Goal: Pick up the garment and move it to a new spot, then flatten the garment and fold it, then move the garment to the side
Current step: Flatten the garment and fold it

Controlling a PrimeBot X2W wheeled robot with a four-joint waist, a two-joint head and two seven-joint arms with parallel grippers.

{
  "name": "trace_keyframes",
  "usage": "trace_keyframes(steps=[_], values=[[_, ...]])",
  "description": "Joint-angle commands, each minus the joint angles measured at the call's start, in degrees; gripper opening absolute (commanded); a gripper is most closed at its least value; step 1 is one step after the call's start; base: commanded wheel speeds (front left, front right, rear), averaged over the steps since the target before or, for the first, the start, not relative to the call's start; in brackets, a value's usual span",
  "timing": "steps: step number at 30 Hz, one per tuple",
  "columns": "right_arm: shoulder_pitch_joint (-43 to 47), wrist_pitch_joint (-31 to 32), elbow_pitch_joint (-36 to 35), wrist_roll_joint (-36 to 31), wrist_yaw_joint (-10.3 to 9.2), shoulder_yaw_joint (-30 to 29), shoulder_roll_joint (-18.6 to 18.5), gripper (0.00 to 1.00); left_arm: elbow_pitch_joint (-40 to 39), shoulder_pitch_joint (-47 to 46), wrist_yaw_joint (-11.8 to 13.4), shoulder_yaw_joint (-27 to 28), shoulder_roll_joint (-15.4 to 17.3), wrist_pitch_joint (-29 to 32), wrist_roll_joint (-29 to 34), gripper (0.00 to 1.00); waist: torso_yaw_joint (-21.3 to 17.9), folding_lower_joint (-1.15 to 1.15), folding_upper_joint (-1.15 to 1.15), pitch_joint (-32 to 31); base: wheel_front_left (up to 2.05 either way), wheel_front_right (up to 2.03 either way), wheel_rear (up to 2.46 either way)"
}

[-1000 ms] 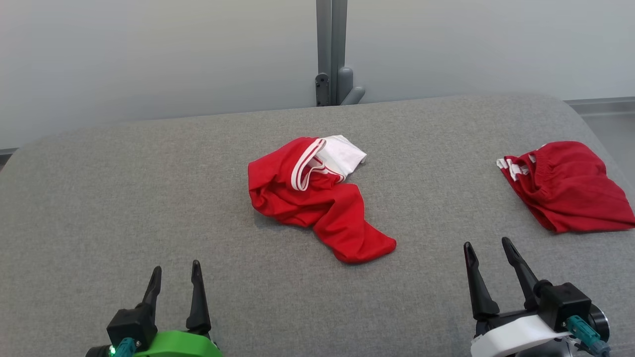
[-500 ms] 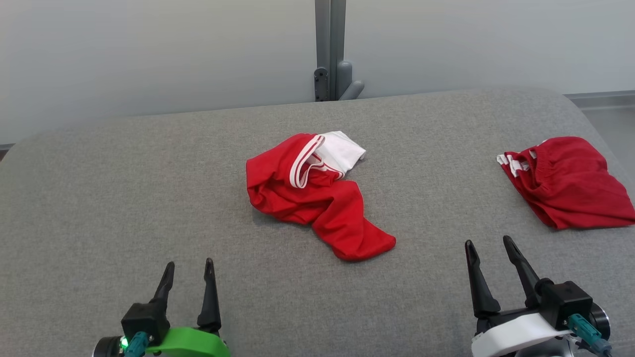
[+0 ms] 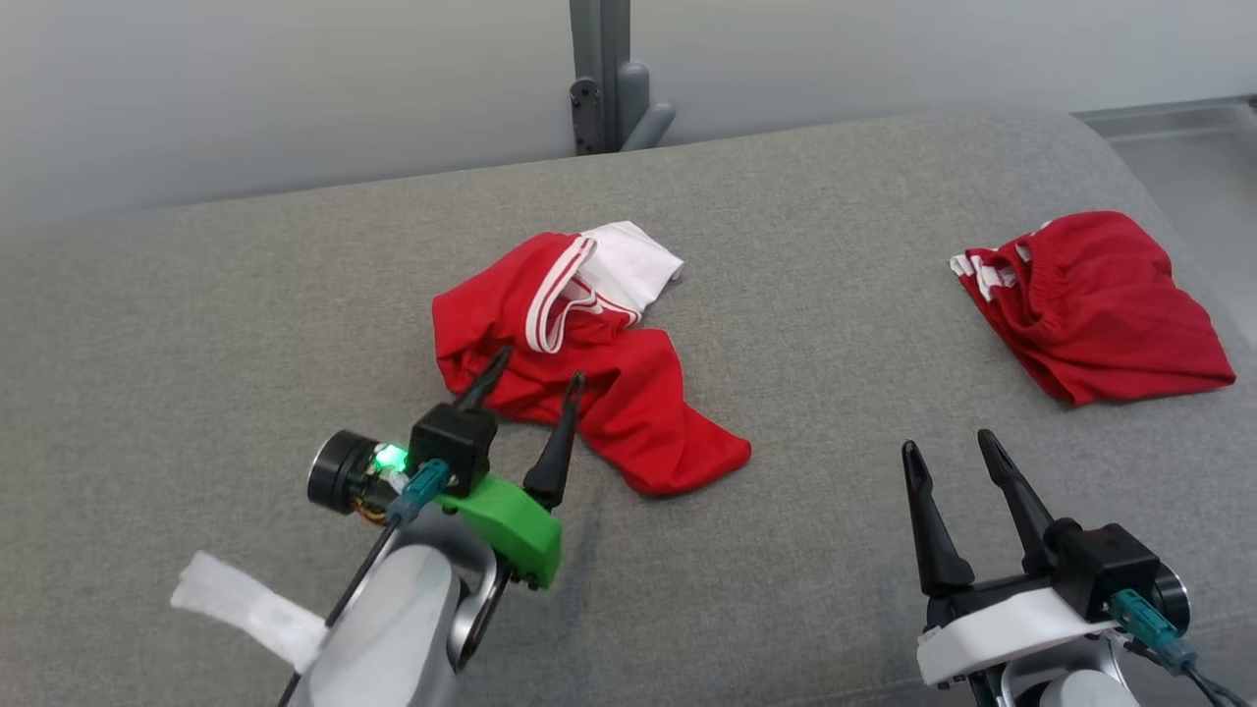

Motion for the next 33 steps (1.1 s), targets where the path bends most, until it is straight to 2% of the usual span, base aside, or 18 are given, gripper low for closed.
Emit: trace_keyframes(steps=[1, 6, 12, 19, 24, 25, 26, 27, 28, 29, 33], values=[[-1.2, -0.4, -0.1, 0.2, -0.09, 0.2, -0.1, 1.0, 1.9, -3.6, -0.5, -1.7, 0.1, 0.8, -0.2, 1.0, -3.8, 0.0, 0.0, 3.8, 0.0, 0.0, 0.0], [-3.0, -0.5, 0.5, 0.6, -0.09, 0.5, -0.1, 1.0, 8.8, -12.1, -0.9, -5.3, 0.2, 2.3, -1.3, 1.0, -7.5, 0.0, 0.0, 7.4, 0.0, 0.0, 0.0], [-4.6, -0.5, 1.3, 1.3, -0.09, 1.2, -0.1, 1.0, 19.6, -19.7, 0.5, -5.1, 0.4, 4.6, -1.6, 1.0, -10.9, 0.0, 0.0, 10.1, 0.0, 0.0, 0.0], [-5.3, -0.5, 1.5, 1.9, -0.09, 0.9, -0.1, 1.0, 27.9, -24.1, 2.9, -3.4, 1.3, 4.4, -2.5, 1.0, -12.1, 0.0, 0.0, 10.9, 0.0, 0.0, 0.0], [-5.6, -0.5, 1.8, 2.2, -0.09, 1.3, -0.1, 1.0, 33.7, -26.3, 6.6, -2.9, 1.4, 6.0, -2.4, 1.0, -12.4, 0.0, 0.0, 10.6, 0.0, 0.0, 0.0], [-5.6, -0.5, 1.8, 2.2, -0.09, 1.3, -0.1, 1.0, 34.7, -26.6, 7.1, -3.1, 1.3, 6.6, -2.3, 0.94, -12.3, 0.0, 0.0, 10.5, 0.0, 0.0, 0.0], [-5.6, -0.5, 1.8, 2.2, -0.09, 1.4, -0.1, 1.0, 35.6, -26.8, 7.3, -3.4, 1.2, 7.1, -2.1, 0.52, -12.2, 0.0, 0.0, 10.3, 0.0, 0.0, 0.0], [-5.6, -0.5, 1.9, 2.2, -0.09, 1.4, -0.1, 1.0, 36.4, -27.0, 7.0, -3.7, 1.1, 7.8, -2.1, 0.36, -12.2, 0.0, 0.0, 10.2, 0.0, 0.0, 0.0], [-5.6, -0.5, 1.9, 2.2, -0.09, 1.4, -0.1, 1.0, 37.0, -27.1, 6.2, -4.1, 0.9, 8.5, -2.4, 0.08, -12.1, 0.0, 0.0, 10.1, 0.0, 0.0, 0.0], [-5.6, -0.5, 1.9, 2.2, -0.09, 1.4, -0.1, 1.0, 37.7, -27.0, 5.6, -4.4, 0.8, 9.1, -2.7, 0.0, -12.0, 0.0, 0.0, 10.0, 0.0, 0.0, 0.0], [-5.4, -0.5, 1.8, 2.2, -0.09, 1.3, -0.1, 1.0, 37.6, -27.6, 4.4, -5.3, 0.4, 7.7, -3.1, 0.0, -11.8, 0.0, 0.0, 9.4, 0.0, 0.0, 0.0]])
